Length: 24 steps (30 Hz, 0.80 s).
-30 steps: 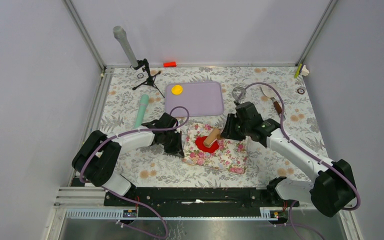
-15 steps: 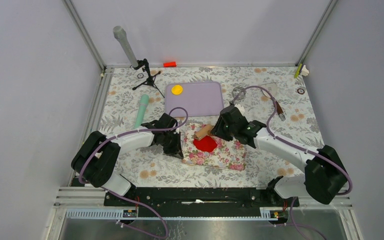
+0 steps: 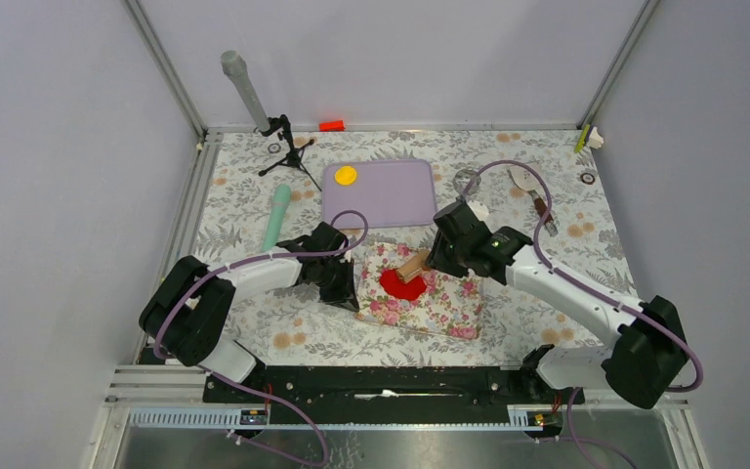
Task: Roll out the dumpling wrappers from the dough
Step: Flatten out the dough on the work surface.
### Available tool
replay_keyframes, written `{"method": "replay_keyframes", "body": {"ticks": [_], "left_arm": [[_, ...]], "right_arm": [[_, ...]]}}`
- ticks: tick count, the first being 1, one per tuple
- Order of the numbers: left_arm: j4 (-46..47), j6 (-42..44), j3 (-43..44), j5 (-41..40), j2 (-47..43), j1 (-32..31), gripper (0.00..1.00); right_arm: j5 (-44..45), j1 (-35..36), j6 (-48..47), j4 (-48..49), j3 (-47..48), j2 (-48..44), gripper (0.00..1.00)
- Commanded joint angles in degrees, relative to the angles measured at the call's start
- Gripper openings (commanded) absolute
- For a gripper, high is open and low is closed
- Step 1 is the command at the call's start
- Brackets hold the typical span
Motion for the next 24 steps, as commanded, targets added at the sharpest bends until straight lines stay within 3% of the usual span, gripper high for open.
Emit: {"method": "replay_keyframes", "body": {"ticks": [1, 7, 11, 18, 24], "left_arm": [[0.9, -1.9, -0.6, -1.3, 1.3, 0.0, 0.00], [1.8, -1.9, -0.6, -0.6, 2.0, 0.0, 0.00], [1.3, -1.2, -0.6, -0.7, 1.7, 0.0, 0.00], [1.3, -1.1, -0.2, -0.4, 2.0, 0.0, 0.00], [1.1, -2.2, 0.0, -1.4, 1.9, 0.0, 0.00]], "right_arm": [[3.7, 1.3, 0.7, -6.8, 3.7, -3.7, 0.00], [-2.0, 1.7, 5.4, 1.3, -7.1, -2.4, 0.00], [-2.2, 1.7, 7.2, 1.4, -10.9, 0.1, 0.00], [-1.1, 1.7, 6.4, 2.7, -11.3, 1.6, 0.00], [-1.0, 1.7, 2.5, -1.8, -4.0, -0.7, 0.00]]}}
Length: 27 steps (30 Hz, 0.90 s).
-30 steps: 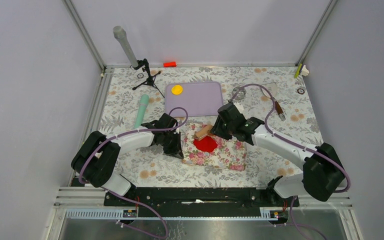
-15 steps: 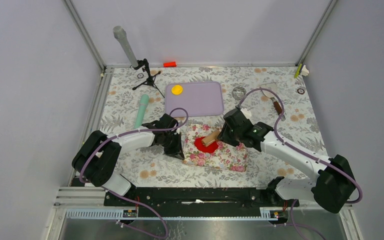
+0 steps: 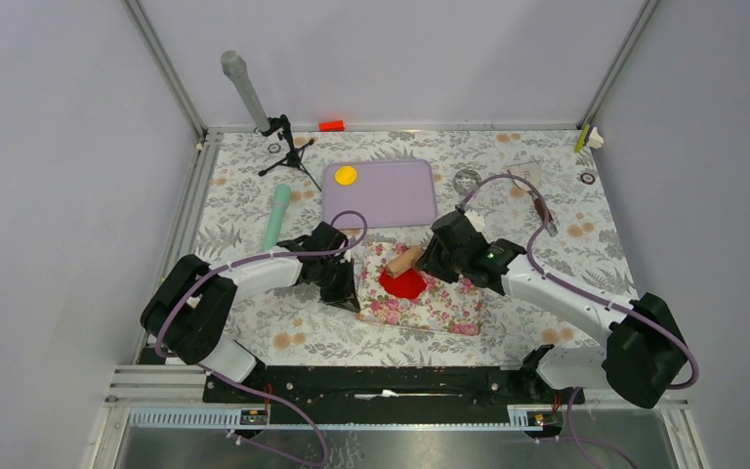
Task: Roll out the dumpling wrappers from the dough
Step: Flatten out the dough on the work surface.
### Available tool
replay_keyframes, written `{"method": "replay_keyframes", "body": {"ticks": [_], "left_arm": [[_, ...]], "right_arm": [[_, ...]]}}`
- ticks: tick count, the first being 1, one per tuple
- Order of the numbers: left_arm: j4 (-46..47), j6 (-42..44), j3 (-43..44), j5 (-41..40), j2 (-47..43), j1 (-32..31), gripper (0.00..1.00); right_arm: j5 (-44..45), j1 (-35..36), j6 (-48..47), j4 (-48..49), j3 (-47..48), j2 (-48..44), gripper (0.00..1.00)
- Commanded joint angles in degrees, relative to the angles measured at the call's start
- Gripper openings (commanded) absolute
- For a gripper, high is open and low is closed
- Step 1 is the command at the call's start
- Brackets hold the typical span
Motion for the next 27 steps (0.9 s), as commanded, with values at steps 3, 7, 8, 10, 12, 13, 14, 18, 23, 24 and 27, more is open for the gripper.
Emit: {"method": "replay_keyframes", "body": {"ticks": [3, 7, 8, 10, 12, 13, 14, 18, 23, 24, 27], "left_arm": [[0.9, -2.2, 0.1, -3.1, 1.3, 0.0, 0.00], [0.7, -2.5, 0.6, -3.3, 1.7, 0.0, 0.00], [0.3, -2.6, 1.0, -3.7, 1.9, 0.0, 0.00], [0.0, -2.8, 1.3, -4.2, 1.9, 0.0, 0.00], [0.2, -2.9, 1.4, -4.2, 1.7, 0.0, 0.00], [0.2, -2.8, 1.5, -4.2, 1.7, 0.0, 0.00], [0.2, -2.8, 1.4, -4.2, 1.7, 0.0, 0.00], [0.3, -2.9, 1.1, -4.3, 1.6, 0.0, 0.00], [0.5, -2.5, 1.2, -3.9, 1.9, 0.0, 0.00], [0.4, -2.3, 1.2, -3.7, 2.1, 0.0, 0.00], [0.5, -2.0, 1.3, -3.8, 2.5, 0.0, 0.00]], "right_arm": [[-2.4, 1.0, -6.6, -14.8, 3.7, -0.3, 0.00], [-7.5, 1.1, -7.3, -14.9, -1.3, -1.4, 0.00], [-8.1, 1.2, -7.3, -14.7, -2.7, -1.7, 0.00], [-8.2, 1.1, -7.3, -14.3, -4.3, -1.7, 0.00], [-8.2, 1.2, -7.3, -13.5, -4.4, -0.5, 0.00], [-8.2, 1.2, -7.5, -12.6, -3.8, 0.6, 0.00], [-8.2, 1.2, -7.6, -11.5, -3.2, 1.9, 0.00], [-8.2, 0.5, -9.4, -10.8, 0.6, 6.4, 0.00], [-12.2, 0.0, -13.3, -12.7, 3.4, -1.2, 0.00], [-13.0, -0.1, -13.8, -13.8, 4.8, -2.2, 0.00], [-16.2, -0.1, -15.0, -16.7, 9.2, -3.5, 0.00]]}}
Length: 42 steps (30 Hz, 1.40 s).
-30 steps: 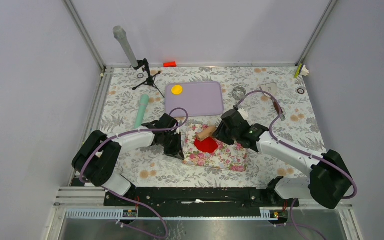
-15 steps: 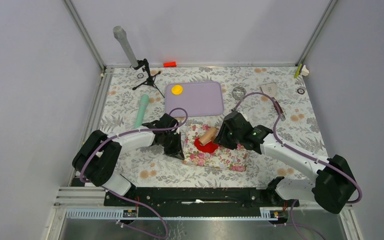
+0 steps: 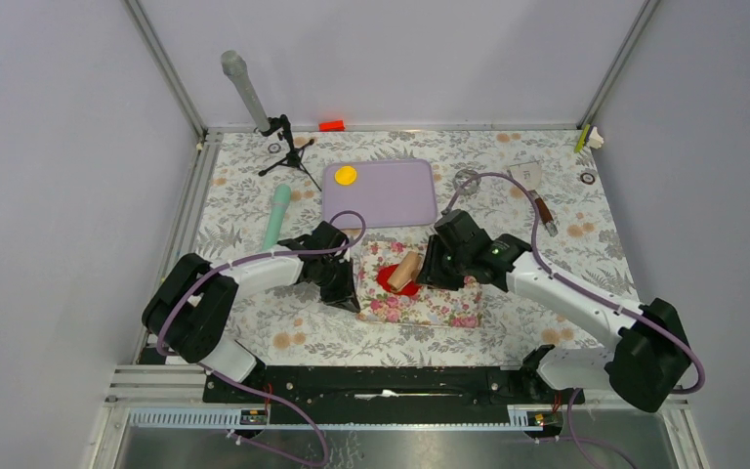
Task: Roll out the dumpling wrappers from the dough
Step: Flatten out the dough on the work surface.
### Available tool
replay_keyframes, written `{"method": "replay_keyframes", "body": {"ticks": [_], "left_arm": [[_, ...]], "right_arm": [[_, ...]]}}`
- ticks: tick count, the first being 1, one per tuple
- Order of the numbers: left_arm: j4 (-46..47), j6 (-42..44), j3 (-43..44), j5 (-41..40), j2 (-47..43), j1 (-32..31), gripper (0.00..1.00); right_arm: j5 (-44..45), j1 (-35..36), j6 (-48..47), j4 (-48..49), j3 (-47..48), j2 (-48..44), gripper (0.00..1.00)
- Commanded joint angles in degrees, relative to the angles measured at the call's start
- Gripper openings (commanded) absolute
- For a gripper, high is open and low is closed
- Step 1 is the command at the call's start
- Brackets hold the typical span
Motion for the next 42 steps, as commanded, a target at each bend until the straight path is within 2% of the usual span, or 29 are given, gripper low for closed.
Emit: {"method": "replay_keyframes", "body": {"ticks": [1, 6, 11, 13, 17, 21, 26, 29, 32, 36, 42], "left_arm": [[1.7, 0.7, 0.9, -3.3, 2.2, 0.0, 0.00], [1.9, 0.7, 0.6, -3.5, 1.7, 0.0, 0.00], [1.9, 0.7, 0.3, -3.5, 1.5, 0.0, 0.00], [1.9, 0.8, 0.0, -3.5, 1.2, 0.0, 0.00], [2.8, 0.9, -0.8, -3.3, 1.5, 0.0, 0.00], [3.3, 0.8, -1.0, -2.3, 2.3, 0.0, 0.00], [2.7, 1.2, -0.7, -2.5, 1.6, 0.0, 0.00], [2.5, 1.2, -0.4, -2.1, 2.1, 0.0, 0.00], [2.5, 1.2, -0.3, -1.9, 2.6, 0.0, 0.00], [2.1, 1.4, 0.1, -1.8, 2.7, 0.0, 0.00], [0.7, 2.2, 0.5, -2.0, 1.9, 0.0, 0.00]], "right_arm": [[-6.8, -0.1, -4.1, -9.1, 6.3, -2.8, 0.00], [-10.2, -0.1, -2.5, -9.0, 3.2, -3.5, 0.00], [-7.8, -1.5, -1.7, -5.8, 0.0, -2.7, 0.00], [-6.0, -2.1, -2.1, -4.5, -1.2, -2.0, 0.00], [3.7, -1.5, -3.3, -4.3, -5.8, -1.9, 0.00], [5.6, -0.7, -3.2, -2.0, -7.8, -3.7, 0.00], [4.9, 0.5, -2.9, 0.2, -2.7, -6.5, 0.00], [8.0, 0.5, -3.3, -1.2, 2.2, -7.2, 0.00], [11.2, 0.4, -3.9, -1.7, 3.1, -5.5, 0.00], [6.8, 0.3, 0.0, 3.7, -0.8, -1.1, 0.00], [-2.4, -1.7, 7.6, 5.2, -5.8, 1.7, 0.00]]}}
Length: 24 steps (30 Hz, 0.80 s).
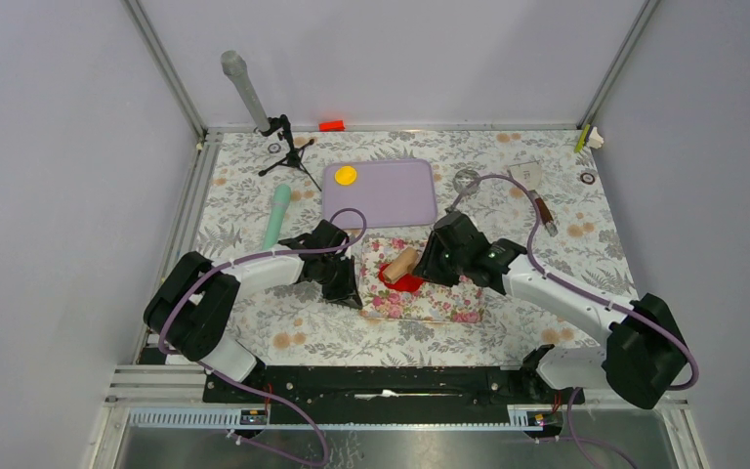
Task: Roll out the dumpling wrappers from the dough
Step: Flatten out the dough on the work surface.
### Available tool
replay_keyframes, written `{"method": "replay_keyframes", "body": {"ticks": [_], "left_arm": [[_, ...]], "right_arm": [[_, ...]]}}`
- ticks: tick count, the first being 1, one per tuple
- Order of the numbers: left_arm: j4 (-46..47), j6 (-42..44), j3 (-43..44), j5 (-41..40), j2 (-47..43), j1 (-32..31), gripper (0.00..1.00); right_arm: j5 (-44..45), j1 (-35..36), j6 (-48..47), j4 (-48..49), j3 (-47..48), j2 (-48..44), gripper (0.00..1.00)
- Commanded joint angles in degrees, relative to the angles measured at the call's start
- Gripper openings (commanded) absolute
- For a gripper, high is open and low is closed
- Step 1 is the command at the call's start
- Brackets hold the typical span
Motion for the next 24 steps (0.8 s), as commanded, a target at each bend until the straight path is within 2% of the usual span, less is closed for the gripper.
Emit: {"method": "replay_keyframes", "body": {"ticks": [1, 5, 10, 16, 24], "left_arm": [[-1.8, 2.2, 0.2, -2.2, 1.1, -0.2, 0.00], [-1.8, 2.4, 0.0, -2.2, 1.2, -0.2, 0.00], [-1.8, 2.4, -0.2, -2.7, 0.6, -0.2, 0.00], [-1.9, 2.6, -0.2, -2.9, 0.6, -0.2, 0.00], [-2.0, 2.3, -0.6, -3.0, -0.2, -0.2, 0.00]], "right_arm": [[-6.6, -2.4, 5.7, 0.1, -4.2, 0.9, 0.00], [-7.0, -4.9, 6.0, -1.9, -4.2, -0.1, 0.00], [-5.5, -4.9, 3.0, -9.9, -1.6, -1.6, 0.00], [-6.8, -4.2, 2.6, -13.4, -1.7, -2.5, 0.00], [-6.0, -4.0, 1.5, -6.7, -1.6, 4.9, 0.00]]}}
